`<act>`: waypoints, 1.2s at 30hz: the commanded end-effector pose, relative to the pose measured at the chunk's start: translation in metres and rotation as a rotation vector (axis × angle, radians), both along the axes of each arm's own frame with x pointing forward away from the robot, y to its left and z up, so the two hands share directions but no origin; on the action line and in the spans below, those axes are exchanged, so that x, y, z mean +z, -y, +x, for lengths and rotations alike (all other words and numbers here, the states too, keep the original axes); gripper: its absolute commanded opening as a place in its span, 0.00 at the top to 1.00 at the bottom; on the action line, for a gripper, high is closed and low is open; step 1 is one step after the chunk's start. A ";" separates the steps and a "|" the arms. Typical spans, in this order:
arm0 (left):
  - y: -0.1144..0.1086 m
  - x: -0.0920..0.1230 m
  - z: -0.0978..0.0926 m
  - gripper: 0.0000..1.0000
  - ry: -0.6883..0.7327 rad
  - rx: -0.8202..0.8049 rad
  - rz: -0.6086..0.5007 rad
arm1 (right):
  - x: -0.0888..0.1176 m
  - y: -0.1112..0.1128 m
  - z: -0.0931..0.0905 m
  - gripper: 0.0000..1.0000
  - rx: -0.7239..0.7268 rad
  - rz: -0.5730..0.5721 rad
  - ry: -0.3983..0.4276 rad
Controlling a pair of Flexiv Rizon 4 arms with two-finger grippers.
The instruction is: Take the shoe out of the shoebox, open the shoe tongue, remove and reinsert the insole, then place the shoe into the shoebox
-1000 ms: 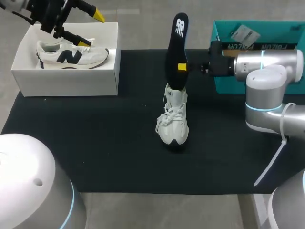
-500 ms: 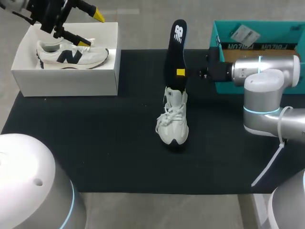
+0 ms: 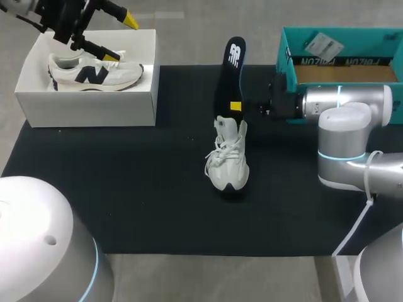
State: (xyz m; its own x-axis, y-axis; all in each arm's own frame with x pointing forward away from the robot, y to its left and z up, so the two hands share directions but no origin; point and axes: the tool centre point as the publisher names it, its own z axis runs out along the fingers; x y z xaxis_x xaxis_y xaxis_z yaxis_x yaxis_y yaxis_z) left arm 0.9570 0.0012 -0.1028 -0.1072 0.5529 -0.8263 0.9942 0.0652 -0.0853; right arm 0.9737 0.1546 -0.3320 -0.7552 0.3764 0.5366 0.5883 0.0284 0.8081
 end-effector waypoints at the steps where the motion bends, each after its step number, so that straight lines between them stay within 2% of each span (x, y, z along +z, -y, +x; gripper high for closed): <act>1: 0.000 0.000 0.001 0.00 -0.001 -0.002 0.004 | -0.007 -0.002 -0.009 1.00 -0.016 0.006 0.003; 17: 0.000 0.000 0.001 0.00 -0.001 -0.002 0.004 | -0.021 0.001 -0.030 1.00 0.017 -0.010 -0.061; 23: 0.000 0.000 0.001 0.00 -0.001 -0.002 0.004 | -0.017 0.004 -0.025 1.00 0.004 0.002 -0.049; 24: 0.000 0.000 0.001 0.00 -0.001 -0.002 0.004 | -0.015 0.004 -0.023 0.89 0.006 0.001 -0.045; 25: 0.000 0.000 0.001 0.00 -0.001 -0.002 0.004 | -0.014 0.005 -0.020 0.65 0.008 0.000 -0.036; 30: 0.000 0.000 0.001 0.00 -0.001 -0.002 0.004 | -0.005 0.006 -0.006 0.40 0.020 -0.007 -0.010; 36: 0.000 0.000 0.001 0.00 -0.001 -0.002 0.004 | 0.009 0.007 0.010 0.51 0.042 -0.023 0.025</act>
